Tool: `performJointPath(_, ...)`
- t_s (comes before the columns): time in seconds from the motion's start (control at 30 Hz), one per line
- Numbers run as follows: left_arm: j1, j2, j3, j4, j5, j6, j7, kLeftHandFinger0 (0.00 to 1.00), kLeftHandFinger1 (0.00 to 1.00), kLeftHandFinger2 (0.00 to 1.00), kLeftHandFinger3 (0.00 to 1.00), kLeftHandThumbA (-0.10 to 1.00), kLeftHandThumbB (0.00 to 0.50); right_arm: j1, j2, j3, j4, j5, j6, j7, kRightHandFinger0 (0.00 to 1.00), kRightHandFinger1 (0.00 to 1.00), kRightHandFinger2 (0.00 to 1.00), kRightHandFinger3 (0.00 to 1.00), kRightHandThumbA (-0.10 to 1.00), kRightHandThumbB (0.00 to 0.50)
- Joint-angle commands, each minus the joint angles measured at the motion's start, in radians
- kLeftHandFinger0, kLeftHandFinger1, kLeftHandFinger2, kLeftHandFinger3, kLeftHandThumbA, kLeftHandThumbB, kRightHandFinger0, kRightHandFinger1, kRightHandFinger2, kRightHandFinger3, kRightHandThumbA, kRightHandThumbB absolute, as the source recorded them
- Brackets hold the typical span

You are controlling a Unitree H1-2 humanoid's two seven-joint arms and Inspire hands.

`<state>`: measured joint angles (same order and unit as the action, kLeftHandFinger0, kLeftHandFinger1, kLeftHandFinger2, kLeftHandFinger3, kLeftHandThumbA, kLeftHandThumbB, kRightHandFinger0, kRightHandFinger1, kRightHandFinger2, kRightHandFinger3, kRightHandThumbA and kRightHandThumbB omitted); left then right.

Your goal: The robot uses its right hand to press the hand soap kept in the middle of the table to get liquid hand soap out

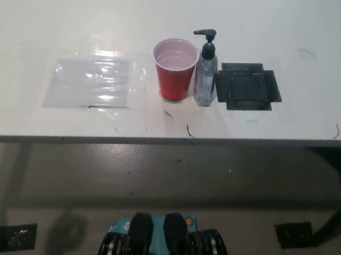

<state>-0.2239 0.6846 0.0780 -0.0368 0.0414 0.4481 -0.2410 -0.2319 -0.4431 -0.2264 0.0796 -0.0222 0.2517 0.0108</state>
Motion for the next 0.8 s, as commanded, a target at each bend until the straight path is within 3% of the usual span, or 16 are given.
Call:
performJointPath(0.0, -0.006, 0.034, 0.023, -0.028, 0.021, 0.022, -0.029, 1.0, 1.0, 1.0, 0.99, 0.02, 0.0, -0.013, -0.026, -0.035, -0.069, 0.037, 0.037, 0.015, 0.18, 0.27, 0.32, 0.48, 0.35, 0.193)
performJointPath(0.03, -0.003, 0.033, 0.023, -0.029, 0.024, 0.022, -0.031, 1.0, 1.0, 1.0, 0.99, 0.02, 0.0, -0.013, -0.028, -0.036, -0.077, 0.038, 0.042, 0.017, 0.2, 0.27, 0.34, 0.51, 0.35, 0.193)
performJointPath(0.07, -0.003, 0.035, 0.02, -0.029, 0.03, 0.022, -0.035, 1.0, 1.0, 1.0, 0.99, 0.02, 0.0, -0.044, -0.051, -0.042, -0.108, 0.038, 0.086, 0.024, 0.3, 0.38, 0.47, 0.59, 0.34, 0.198)
performJointPath(0.13, 0.002, 0.031, 0.025, -0.03, 0.03, 0.022, -0.038, 1.0, 1.0, 1.0, 0.98, 0.01, 0.0, -0.06, -0.059, -0.046, -0.121, 0.041, 0.11, 0.031, 0.38, 0.46, 0.55, 0.64, 0.35, 0.204)
performJointPath(0.2, 0.008, 0.024, 0.034, -0.03, 0.018, 0.022, -0.034, 1.0, 1.0, 1.0, 0.95, -0.02, 0.0, -0.1, -0.103, -0.029, -0.146, 0.013, 0.118, 0.045, 0.47, 0.58, 0.67, 0.75, 0.38, 0.186)
performJointPath(0.23, 0.009, 0.022, 0.035, -0.032, 0.025, 0.022, -0.034, 1.0, 1.0, 1.0, 0.95, -0.02, 0.0, -0.118, -0.124, -0.017, -0.16, -0.002, 0.126, 0.055, 0.5, 0.6, 0.69, 0.78, 0.4, 0.181)
performJointPath(0.37, 0.022, 0.021, 0.04, -0.038, 0.017, 0.022, -0.041, 1.0, 1.0, 1.0, 0.96, -0.04, 0.0, -0.197, -0.164, 0.0, -0.185, 0.009, 0.178, 0.083, 0.59, 0.65, 0.73, 0.85, 0.32, 0.152)
performJointPath(0.43, 0.022, 0.017, 0.043, -0.036, 0.023, 0.022, -0.039, 1.0, 1.0, 1.0, 0.94, -0.05, 0.0, -0.276, -0.179, 0.02, -0.204, 0.009, 0.215, 0.095, 0.61, 0.69, 0.77, 0.88, 0.22, 0.133)
performJointPath(0.47, 0.03, 0.02, 0.044, -0.042, 0.028, 0.022, -0.045, 1.0, 1.0, 1.0, 0.95, -0.04, 0.0, -0.298, -0.189, 0.042, -0.208, -0.003, 0.209, 0.107, 0.67, 0.74, 0.81, 0.91, 0.17, 0.098)
performJointPath(0.5, 0.03, 0.019, 0.046, -0.043, 0.028, 0.022, -0.047, 1.0, 1.0, 1.0, 0.96, -0.05, 0.0, -0.328, -0.187, 0.05, -0.209, 0.002, 0.217, 0.11, 0.72, 0.77, 0.82, 0.89, 0.14, 0.096)
performJointPath(0.57, 0.027, 0.024, 0.045, -0.04, 0.032, 0.022, -0.051, 1.0, 1.0, 1.0, 0.97, -0.06, 0.0, -0.373, -0.19, 0.078, -0.204, -0.006, 0.205, 0.121, 0.75, 0.78, 0.82, 0.9, 0.17, 0.089)
performJointPath(0.63, 0.027, 0.024, 0.045, -0.044, 0.037, 0.022, -0.055, 1.0, 1.0, 1.0, 0.96, -0.06, 0.0, -0.442, -0.192, 0.12, -0.211, -0.018, 0.216, 0.143, 0.9, 0.86, 0.87, 0.96, 0.21, 0.081)
performJointPath(0.7, 0.022, 0.022, 0.047, -0.047, 0.045, 0.022, -0.061, 1.0, 1.0, 1.0, 0.96, -0.05, 0.0, -0.491, -0.19, 0.146, -0.209, -0.016, 0.218, 0.164, 1.0, 0.93, 0.92, 1.0, 0.25, 0.08)
performJointPath(0.73, 0.024, 0.017, 0.052, -0.049, 0.048, 0.022, -0.062, 1.0, 1.0, 1.0, 0.96, -0.04, 0.0, -0.548, -0.19, 0.185, -0.195, -0.018, 0.218, 0.191, 1.0, 1.0, 1.0, 1.0, 0.31, 0.079)
performJointPath(0.77, 0.026, 0.014, 0.054, -0.051, 0.05, 0.022, -0.065, 1.0, 1.0, 1.0, 0.96, -0.04, 0.0, -0.595, -0.192, 0.23, -0.182, -0.048, 0.212, 0.206, 1.0, 1.0, 1.0, 1.0, 0.36, 0.086)
